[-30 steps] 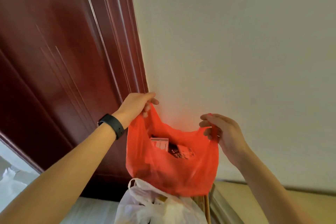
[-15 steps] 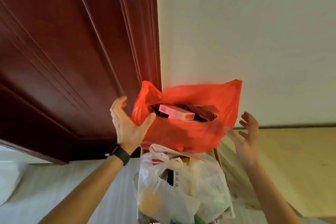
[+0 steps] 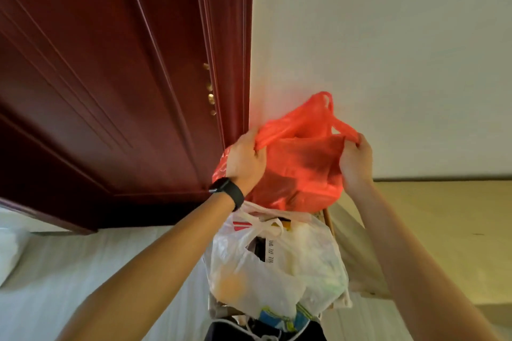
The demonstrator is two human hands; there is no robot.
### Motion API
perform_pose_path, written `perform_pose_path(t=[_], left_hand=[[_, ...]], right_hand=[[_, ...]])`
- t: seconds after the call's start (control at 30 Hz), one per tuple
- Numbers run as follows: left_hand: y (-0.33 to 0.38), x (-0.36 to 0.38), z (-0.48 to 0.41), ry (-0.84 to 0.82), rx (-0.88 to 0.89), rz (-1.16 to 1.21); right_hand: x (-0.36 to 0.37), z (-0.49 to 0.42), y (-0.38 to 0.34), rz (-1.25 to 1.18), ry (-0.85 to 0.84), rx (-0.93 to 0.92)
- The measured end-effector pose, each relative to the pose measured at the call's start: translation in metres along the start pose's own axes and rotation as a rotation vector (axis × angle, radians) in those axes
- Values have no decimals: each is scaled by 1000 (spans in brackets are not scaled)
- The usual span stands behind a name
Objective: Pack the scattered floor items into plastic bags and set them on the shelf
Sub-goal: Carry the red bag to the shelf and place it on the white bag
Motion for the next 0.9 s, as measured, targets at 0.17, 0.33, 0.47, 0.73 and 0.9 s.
perform_pose_path(t=[0.17, 0.33, 0.47, 0.73, 0.9], left_hand=[[-7, 87, 31, -357, 241, -594], [0, 93, 48, -457, 452, -717], [8, 63, 50, -435, 520, -536], [4, 58, 9, -620, 508, -861], [20, 67, 10, -523, 674, -885]], right_hand=[[24, 0, -16, -11, -117, -92], [97, 7, -27, 650, -624, -464], [113, 11, -19, 1070, -607, -558], [30, 50, -32, 189, -375, -378], [11, 86, -38, 314, -323, -540]])
Point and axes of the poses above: each hand's wrist, its own z-axis away from the middle knuckle, its own x-axis out of the palm, y = z × x, the point moved 9 cm from there along -z, towards the middle knuckle, and after that the axes turned 12 degrees about z, right-handed, at the moved point
